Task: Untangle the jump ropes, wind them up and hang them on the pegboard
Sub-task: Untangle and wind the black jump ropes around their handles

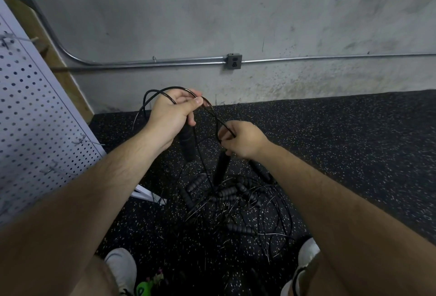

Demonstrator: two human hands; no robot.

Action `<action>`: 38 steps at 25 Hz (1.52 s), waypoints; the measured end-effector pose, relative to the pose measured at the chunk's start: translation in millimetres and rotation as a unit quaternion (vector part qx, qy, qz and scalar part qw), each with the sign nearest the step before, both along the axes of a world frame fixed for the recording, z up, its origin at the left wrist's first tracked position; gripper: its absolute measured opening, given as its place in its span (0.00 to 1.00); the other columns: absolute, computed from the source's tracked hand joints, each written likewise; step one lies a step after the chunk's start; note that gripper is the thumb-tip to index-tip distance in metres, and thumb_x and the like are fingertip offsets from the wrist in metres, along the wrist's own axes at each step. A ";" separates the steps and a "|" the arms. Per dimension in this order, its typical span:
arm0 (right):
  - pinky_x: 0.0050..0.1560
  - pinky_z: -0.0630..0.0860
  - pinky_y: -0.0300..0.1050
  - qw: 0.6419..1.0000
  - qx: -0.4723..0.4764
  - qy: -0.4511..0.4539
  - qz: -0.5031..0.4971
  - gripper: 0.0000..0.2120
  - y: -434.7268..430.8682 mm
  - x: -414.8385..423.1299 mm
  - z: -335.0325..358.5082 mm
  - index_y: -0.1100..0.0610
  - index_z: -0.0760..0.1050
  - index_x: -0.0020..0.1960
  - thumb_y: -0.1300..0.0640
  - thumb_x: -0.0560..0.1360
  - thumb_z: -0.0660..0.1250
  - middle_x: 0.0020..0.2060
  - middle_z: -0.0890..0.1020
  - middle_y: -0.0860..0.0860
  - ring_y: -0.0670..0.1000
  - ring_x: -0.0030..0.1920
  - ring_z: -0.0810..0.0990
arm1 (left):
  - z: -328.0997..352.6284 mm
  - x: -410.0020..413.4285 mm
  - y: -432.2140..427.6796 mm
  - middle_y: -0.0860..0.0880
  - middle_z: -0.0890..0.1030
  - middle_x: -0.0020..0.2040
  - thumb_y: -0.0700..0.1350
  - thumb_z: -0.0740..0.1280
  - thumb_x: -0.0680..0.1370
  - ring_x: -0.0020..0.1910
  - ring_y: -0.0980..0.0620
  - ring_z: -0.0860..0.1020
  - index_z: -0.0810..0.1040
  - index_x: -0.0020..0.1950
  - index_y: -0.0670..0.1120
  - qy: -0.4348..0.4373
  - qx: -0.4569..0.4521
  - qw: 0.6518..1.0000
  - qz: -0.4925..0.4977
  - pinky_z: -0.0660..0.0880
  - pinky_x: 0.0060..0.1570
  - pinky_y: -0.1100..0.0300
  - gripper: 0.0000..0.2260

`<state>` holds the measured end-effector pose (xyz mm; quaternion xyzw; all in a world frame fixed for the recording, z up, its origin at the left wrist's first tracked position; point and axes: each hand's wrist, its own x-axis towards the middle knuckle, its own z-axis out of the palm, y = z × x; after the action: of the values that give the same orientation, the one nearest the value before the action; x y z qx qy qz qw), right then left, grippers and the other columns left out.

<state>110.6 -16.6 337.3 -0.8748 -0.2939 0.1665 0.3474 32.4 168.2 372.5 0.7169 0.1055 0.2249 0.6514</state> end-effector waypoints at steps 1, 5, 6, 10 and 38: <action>0.35 0.83 0.47 1.000 0.004 -0.007 0.002 0.08 0.4 -2.1 1.9 0.53 0.78 0.50 0.64 0.75 0.67 0.44 0.84 0.50 0.49 0.36 0.86 | -0.3 0.2 -0.3 0.44 0.86 0.45 0.38 0.70 0.79 0.25 0.53 0.71 0.82 0.51 0.44 -0.003 -0.004 1.000 0.000 0.75 0.41 0.52 0.04; 0.38 0.81 0.48 0.997 0.017 -0.075 -0.004 0.07 3.3 -5.3 3.2 0.52 0.78 0.49 0.63 0.74 0.67 0.41 0.84 0.48 0.48 0.37 0.85 | -1.7 0.8 1.9 0.49 0.85 0.45 0.39 0.69 0.80 0.24 0.54 0.72 0.80 0.55 0.44 0.004 -0.003 0.999 0.042 0.74 0.35 0.58 0.05; 0.41 0.81 0.49 0.996 0.026 -0.086 -0.012 0.07 3.7 -5.3 4.4 0.52 0.78 0.49 0.62 0.74 0.68 0.40 0.84 0.48 0.49 0.39 0.84 | -2.0 0.5 2.4 0.49 0.85 0.46 0.40 0.69 0.80 0.23 0.54 0.72 0.79 0.58 0.44 0.009 0.000 0.999 0.051 0.74 0.33 0.61 0.07; 0.44 0.80 0.46 0.998 0.015 -0.056 -0.028 0.07 3.8 -2.5 13.4 0.50 0.79 0.48 0.60 0.72 0.70 0.41 0.84 0.46 0.48 0.42 0.83 | -12.6 -0.2 2.8 0.49 0.86 0.49 0.46 0.69 0.82 0.23 0.55 0.73 0.76 0.59 0.43 0.088 0.025 0.995 0.043 0.74 0.28 0.63 0.09; 0.54 0.81 0.55 0.938 0.279 0.188 -0.087 0.21 -1.5 -7.9 27.3 0.58 0.69 0.56 0.71 0.71 0.74 0.37 0.83 0.52 0.55 0.37 0.84 | -42.6 5.9 -20.2 0.47 0.77 0.39 0.32 0.72 0.77 0.27 0.53 0.73 0.67 0.58 0.43 0.102 0.072 0.991 -0.046 0.73 0.34 0.55 0.17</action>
<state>102.7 -18.1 364.6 -0.7175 -0.1809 0.2082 0.6397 38.3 148.1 329.8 0.7854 0.1217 0.1278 0.5933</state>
